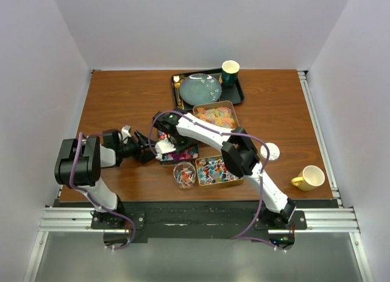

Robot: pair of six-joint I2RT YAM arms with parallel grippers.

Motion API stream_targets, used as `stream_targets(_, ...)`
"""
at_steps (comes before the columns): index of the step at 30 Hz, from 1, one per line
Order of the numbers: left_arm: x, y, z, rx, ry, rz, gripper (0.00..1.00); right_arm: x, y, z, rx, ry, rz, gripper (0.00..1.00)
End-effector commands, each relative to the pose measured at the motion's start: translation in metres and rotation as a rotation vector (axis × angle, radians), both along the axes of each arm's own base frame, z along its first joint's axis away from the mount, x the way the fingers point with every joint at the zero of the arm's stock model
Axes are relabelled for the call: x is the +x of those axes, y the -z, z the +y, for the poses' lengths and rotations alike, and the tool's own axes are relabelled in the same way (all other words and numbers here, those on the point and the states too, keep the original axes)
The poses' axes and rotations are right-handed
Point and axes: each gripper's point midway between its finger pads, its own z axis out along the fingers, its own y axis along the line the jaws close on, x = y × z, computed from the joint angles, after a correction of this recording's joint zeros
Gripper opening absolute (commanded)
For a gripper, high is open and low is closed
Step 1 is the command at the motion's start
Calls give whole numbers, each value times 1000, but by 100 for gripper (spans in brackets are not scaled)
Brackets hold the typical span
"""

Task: Pack the candies
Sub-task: Scoop the fake candies from the storage box.

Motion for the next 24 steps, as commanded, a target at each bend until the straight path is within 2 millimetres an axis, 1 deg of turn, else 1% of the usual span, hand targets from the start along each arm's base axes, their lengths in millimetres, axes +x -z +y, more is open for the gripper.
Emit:
stream_targets(1,-9,25,12,62,-36,122,67,-23,1,28,301,47,212,0)
stream_targets(2,-4,22,14,63,-35,109,67,-22,1,28,314,34,217,0)
stream_targets(3,-6,22,15,63,-26,113,67,-25,4,22,315,31,241,0)
stream_targets(5,0,16,19,66,-23,93,67,-26,-3,21,345,9,252,0)
stream_targets(6,-2,15,20,68,-11,92,67,-25,-5,21,362,8,253,0)
stream_targets(7,-1,12,23,67,-13,87,68,-29,-1,18,363,12,273,0)
stream_targets(8,0,9,24,63,-5,77,68,-29,-3,18,371,3,276,0)
stream_targets(10,3,4,28,59,-8,56,68,-32,-2,16,387,7,303,0)
stream_targets(12,6,-4,29,54,8,24,70,-31,-2,16,409,25,317,0)
stream_targets(13,10,-9,32,56,11,2,70,-31,-3,18,425,31,326,0)
stream_targets(14,9,-11,33,61,29,-7,70,-30,-2,18,430,51,327,0)
stream_targets(16,17,-17,38,74,33,-39,70,-26,-4,19,435,72,328,0)
stream_targets(17,17,-19,39,76,42,-48,70,-26,-4,19,434,93,331,0)
stream_targets(19,23,-25,43,77,38,-73,70,-23,-5,16,416,128,339,0)
stream_targets(22,29,-30,46,83,35,-104,70,-26,-12,11,415,161,375,0)
stream_targets(24,32,-33,48,86,32,-124,70,-27,-12,8,416,185,383,0)
